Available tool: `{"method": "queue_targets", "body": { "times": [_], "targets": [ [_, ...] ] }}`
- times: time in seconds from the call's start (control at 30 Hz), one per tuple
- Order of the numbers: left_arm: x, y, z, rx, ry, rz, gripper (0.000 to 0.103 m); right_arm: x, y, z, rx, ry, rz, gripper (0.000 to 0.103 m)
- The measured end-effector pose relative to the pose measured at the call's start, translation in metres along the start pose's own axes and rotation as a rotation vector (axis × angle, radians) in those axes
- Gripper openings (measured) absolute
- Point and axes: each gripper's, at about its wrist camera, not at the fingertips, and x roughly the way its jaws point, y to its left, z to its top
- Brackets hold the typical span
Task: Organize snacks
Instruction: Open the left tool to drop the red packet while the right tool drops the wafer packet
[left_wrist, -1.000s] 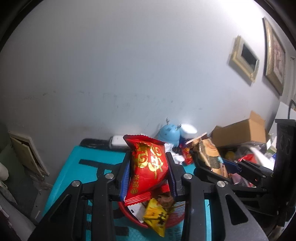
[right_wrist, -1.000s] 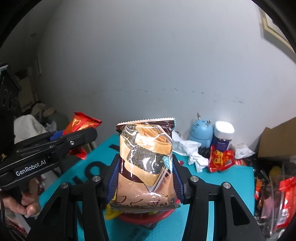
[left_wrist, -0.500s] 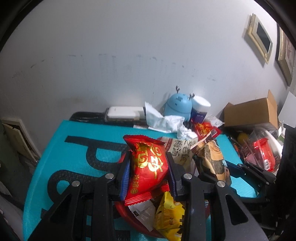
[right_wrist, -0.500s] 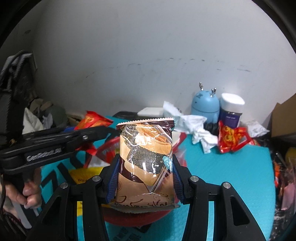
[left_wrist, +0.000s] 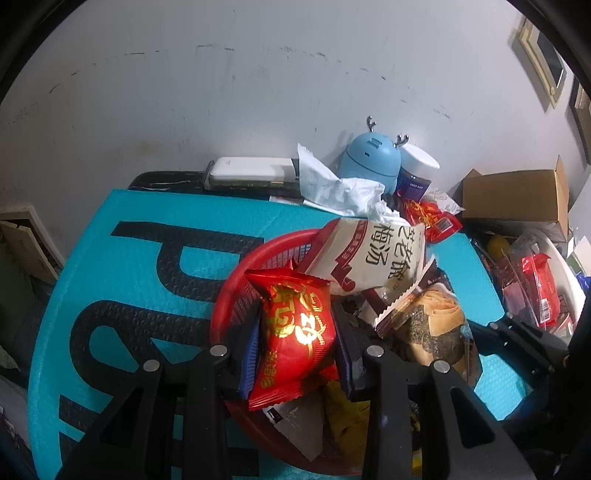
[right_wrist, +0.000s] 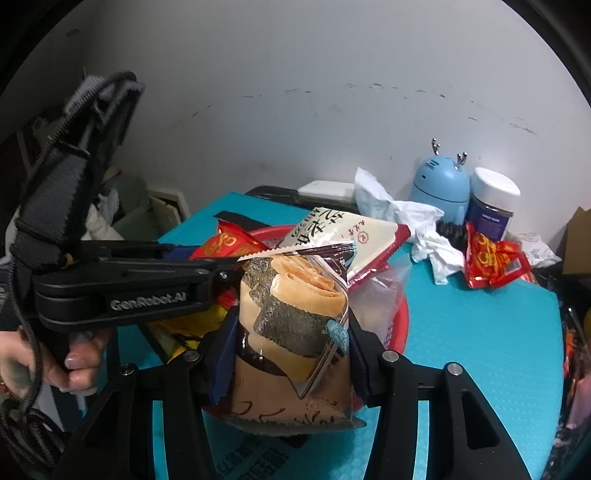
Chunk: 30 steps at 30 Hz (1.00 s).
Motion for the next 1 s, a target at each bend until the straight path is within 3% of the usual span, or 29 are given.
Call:
{"method": "queue_targets", "body": {
  "times": [0.13, 0.27, 0.47, 1.0],
  "targets": [
    [0.0, -0.003, 0.001, 0.024, 0.014, 0.003, 0.034, -0.004, 0.001, 0.002, -0.021, 0.013, -0.002, 0.066],
    [-0.001, -0.006, 0.002, 0.049, 0.032, 0.03, 0.036, -0.005, 0.0, 0.003, -0.027, 0.029, -0.003, 0.067],
    [-0.008, -0.01, 0.003, 0.07, 0.017, 0.052, 0.052, -0.014, -0.006, 0.008, -0.007, 0.023, 0.004, 0.067],
    [-0.04, -0.016, 0.006, 0.043, -0.03, 0.076, 0.052, -0.044, -0.003, 0.027, 0.02, -0.032, -0.046, 0.067]
  ]
}}
